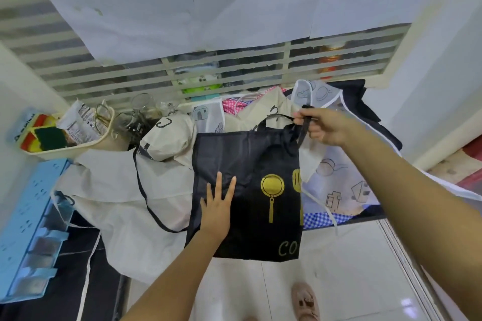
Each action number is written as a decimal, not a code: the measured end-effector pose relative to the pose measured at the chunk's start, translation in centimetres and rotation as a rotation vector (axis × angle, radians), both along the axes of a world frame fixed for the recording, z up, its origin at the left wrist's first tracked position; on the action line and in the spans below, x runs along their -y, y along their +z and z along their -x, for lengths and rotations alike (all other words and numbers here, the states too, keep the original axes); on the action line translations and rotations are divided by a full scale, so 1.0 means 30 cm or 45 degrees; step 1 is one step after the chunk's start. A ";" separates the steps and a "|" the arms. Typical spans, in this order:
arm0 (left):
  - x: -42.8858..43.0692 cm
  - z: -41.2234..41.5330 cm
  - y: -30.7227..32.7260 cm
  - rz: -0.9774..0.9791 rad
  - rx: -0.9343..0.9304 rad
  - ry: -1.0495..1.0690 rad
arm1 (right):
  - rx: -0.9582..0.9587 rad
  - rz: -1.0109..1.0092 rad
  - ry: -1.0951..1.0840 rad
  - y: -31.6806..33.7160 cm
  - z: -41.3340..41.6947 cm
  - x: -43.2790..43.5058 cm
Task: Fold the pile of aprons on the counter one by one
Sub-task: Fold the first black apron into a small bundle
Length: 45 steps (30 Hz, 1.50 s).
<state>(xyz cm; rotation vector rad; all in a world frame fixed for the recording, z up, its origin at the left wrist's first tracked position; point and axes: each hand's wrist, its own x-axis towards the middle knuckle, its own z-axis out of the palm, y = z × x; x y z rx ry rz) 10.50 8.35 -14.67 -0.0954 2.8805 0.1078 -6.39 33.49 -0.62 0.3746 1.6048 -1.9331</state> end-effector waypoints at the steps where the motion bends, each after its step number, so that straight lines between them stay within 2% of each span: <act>1: 0.002 -0.001 -0.004 -0.004 0.014 0.001 | -0.081 0.037 0.017 0.043 0.044 0.005; 4: 0.001 0.007 -0.006 -0.016 0.028 0.006 | -0.211 0.217 0.095 0.152 0.165 0.027; 5: -0.003 0.012 -0.007 -0.017 0.030 0.010 | -0.227 0.223 0.139 0.177 0.203 0.036; 6: -0.004 0.014 -0.007 -0.018 0.034 0.011 | -0.270 0.116 0.191 0.190 0.238 0.045; 9: -0.005 0.020 -0.009 -0.016 0.043 0.023 | -0.700 -0.793 0.474 0.185 0.289 0.091; 10: -0.006 0.021 -0.008 -0.018 0.050 0.026 | -0.850 -0.975 0.513 0.173 0.284 0.111; 12: -0.008 0.022 -0.009 -0.021 0.062 0.034 | -1.006 -0.966 0.512 0.133 0.252 0.149; 14: -0.008 0.021 -0.008 -0.022 0.062 0.033 | -1.079 -0.853 0.346 0.077 0.193 0.164; 16: -0.004 0.021 -0.008 -0.032 0.064 0.025 | -1.129 -0.843 0.210 0.003 0.131 0.154; 19: 0.007 0.018 -0.015 -0.049 0.047 0.011 | -1.110 -1.017 0.284 -0.124 0.021 0.118; 21: 0.014 0.019 -0.021 -0.054 0.040 -0.003 | -1.074 -1.132 0.212 -0.208 -0.014 0.074; 23: 0.018 0.019 -0.025 -0.059 0.031 -0.008 | -1.005 -1.177 0.090 -0.266 -0.020 0.036; 26: 0.022 0.017 -0.032 -0.053 0.029 -0.016 | -0.914 -1.182 0.135 -0.331 0.007 0.013; 29: 0.024 0.018 -0.039 -0.063 0.022 -0.021 | -0.992 -1.194 0.201 -0.356 0.039 0.024; 35: 0.031 0.016 -0.046 -0.082 0.029 -0.032 | -1.280 -1.408 0.442 -0.291 0.105 0.038; 40: 0.033 0.018 -0.048 -0.096 0.026 -0.027 | -1.145 -1.242 0.680 -0.175 0.196 0.026; 45: 0.042 0.015 -0.053 -0.124 0.021 -0.026 | -0.666 -0.830 1.030 -0.080 0.287 0.000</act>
